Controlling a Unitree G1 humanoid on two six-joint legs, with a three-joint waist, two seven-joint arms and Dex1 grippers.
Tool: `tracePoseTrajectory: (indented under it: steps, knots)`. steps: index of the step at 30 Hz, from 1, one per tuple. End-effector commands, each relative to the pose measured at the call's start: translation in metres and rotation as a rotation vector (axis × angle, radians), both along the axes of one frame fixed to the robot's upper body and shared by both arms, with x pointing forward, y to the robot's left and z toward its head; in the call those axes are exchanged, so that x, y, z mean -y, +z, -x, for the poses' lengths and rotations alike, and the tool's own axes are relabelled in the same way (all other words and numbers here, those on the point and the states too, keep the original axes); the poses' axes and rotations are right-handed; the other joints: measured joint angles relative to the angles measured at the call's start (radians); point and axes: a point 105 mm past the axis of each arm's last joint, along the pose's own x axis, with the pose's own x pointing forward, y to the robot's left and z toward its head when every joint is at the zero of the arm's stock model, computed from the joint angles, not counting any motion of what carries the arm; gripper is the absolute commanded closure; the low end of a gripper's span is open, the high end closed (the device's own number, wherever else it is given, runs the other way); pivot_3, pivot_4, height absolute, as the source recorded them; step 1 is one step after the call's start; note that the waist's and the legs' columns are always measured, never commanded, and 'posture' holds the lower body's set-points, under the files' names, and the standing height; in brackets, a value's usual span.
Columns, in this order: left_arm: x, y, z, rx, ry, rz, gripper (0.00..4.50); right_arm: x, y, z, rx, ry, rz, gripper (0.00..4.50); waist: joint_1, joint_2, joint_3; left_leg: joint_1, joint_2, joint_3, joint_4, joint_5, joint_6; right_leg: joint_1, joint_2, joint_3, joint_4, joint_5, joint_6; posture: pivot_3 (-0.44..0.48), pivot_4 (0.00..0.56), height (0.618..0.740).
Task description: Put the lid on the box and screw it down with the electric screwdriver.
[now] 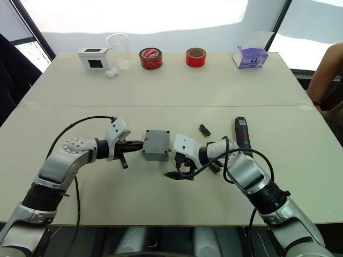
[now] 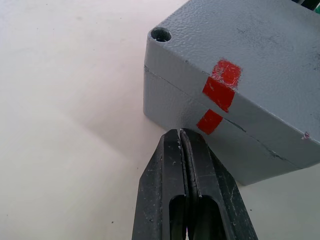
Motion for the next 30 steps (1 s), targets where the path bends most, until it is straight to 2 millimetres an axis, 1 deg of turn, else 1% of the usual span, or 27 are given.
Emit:
tracePoseTrajectory:
  steps: [1,3,6,9,11,13,14,15,17,18,22,26,29,30]
  knots:
    - [0.007,0.011,0.0,0.042,-0.035,0.01,4.5,-0.004,0.014,0.001,0.046,0.007,-0.038,0.05,0.0,0.0,0.0,0.0,0.0,0.0,0.0,0.0,0.0,0.0,0.0,0.0,0.0,0.0,0.0,0.0,0.15,0.74]
    - [0.0,0.014,0.001,0.043,-0.033,0.002,4.5,0.006,0.022,-0.005,0.079,-0.045,-0.042,0.05,0.001,0.0,0.0,0.0,0.0,0.0,0.0,0.0,0.0,0.0,0.0,0.0,0.0,0.0,0.0,0.0,0.15,0.74]
    - [-0.007,0.023,0.002,0.04,-0.021,0.022,4.5,0.027,0.042,-0.013,0.129,-0.158,-0.072,0.05,0.001,0.0,0.0,0.0,0.0,0.0,0.0,0.0,0.0,0.0,0.0,0.0,0.0,0.0,0.0,0.0,0.15,0.74]
    - [-0.009,0.032,0.009,0.032,-0.044,0.045,4.5,0.04,0.059,-0.01,0.135,-0.236,-0.135,0.05,0.001,0.0,0.0,0.0,0.0,0.0,0.0,-0.001,0.001,0.0,0.0,0.0,0.0,0.0,0.0,0.0,0.15,0.74]
    - [-0.012,0.04,0.015,0.037,-0.069,0.039,4.5,0.053,0.07,-0.006,0.135,-0.307,-0.185,0.05,0.001,0.0,0.0,0.0,0.0,0.0,0.0,-0.001,0.002,0.0,0.0,0.0,0.0,0.0,0.0,0.0,0.15,0.74]
    - [-0.014,0.05,0.022,0.039,-0.105,0.032,4.5,0.065,0.076,-0.002,0.129,-0.383,-0.229,0.05,0.0,0.0,0.0,0.0,0.0,-0.001,-0.001,-0.001,0.002,0.0,0.0,0.0,0.0,0.0,0.0,0.0,0.15,0.74]
    - [-0.015,0.054,0.028,0.041,-0.138,0.017,4.5,0.072,0.076,-0.003,0.122,-0.439,-0.241,0.05,0.0,0.0,0.0,0.0,0.0,-0.001,-0.001,-0.001,0.002,0.0,0.0,0.001,0.0,0.0,0.0,0.0,0.15,0.74]
    - [-0.014,0.055,0.037,0.035,-0.197,-0.008,4.5,0.08,0.073,-0.003,0.102,-0.491,-0.251,0.05,0.0,0.0,0.0,-0.001,0.0,-0.001,-0.001,-0.001,0.002,0.0,0.0,0.001,0.0,0.0,0.0,0.0,0.15,0.74]
    - [-0.013,0.055,0.053,0.012,-0.3,-0.054,4.5,0.088,0.063,0.002,0.067,-0.544,-0.243,0.05,-0.001,0.0,0.0,0.0,0.001,-0.001,-0.001,-0.001,0.002,0.001,-0.001,0.001,-0.001,0.0,0.0,0.0,0.15,0.74]
    - [-0.012,0.056,0.058,0.007,-0.334,-0.073,4.5,0.09,0.057,0.005,0.055,-0.555,-0.23,0.05,-0.001,0.0,0.0,0.001,0.001,-0.001,-0.001,-0.001,0.002,0.001,-0.001,0.002,-0.001,0.0,0.0,0.0,0.15,0.74]
    - [-0.008,0.067,0.067,0.008,-0.411,-0.084,4.5,0.095,0.044,0.011,0.04,-0.582,-0.188,0.05,0.001,0.0,0.0,0.001,0.001,0.0,-0.002,-0.001,0.002,0.001,0.0,0.002,0.0,0.0,-0.001,0.0,0.15,0.74]
    - [-0.003,0.069,0.074,0.006,-0.457,-0.086,4.5,0.098,0.036,0.017,0.026,-0.597,-0.169,0.05,-0.001,0.0,0.0,0.001,0.001,0.0,-0.001,-0.001,0.002,0.002,0.0,0.001,0.0,0.0,0.0,0.0,0.15,0.74]
    - [0.002,0.071,0.074,0.014,-0.465,-0.076,4.5,0.103,0.029,0.019,0.031,-0.613,-0.132,0.62,0.0,0.0,0.0,0.002,0.001,0.0,-0.001,-0.001,0.002,0.002,0.001,0.001,0.0,0.0,0.0,0.0,0.15,0.74]
    - [0.004,0.073,0.073,0.018,-0.464,-0.062,4.5,0.105,0.026,0.021,0.027,-0.614,-0.118,0.92,0.0,0.0,0.0,0.002,0.001,0.0,-0.001,-0.001,0.002,0.002,0.001,0.001,0.0,0.0,0.0,0.0,0.15,0.74]
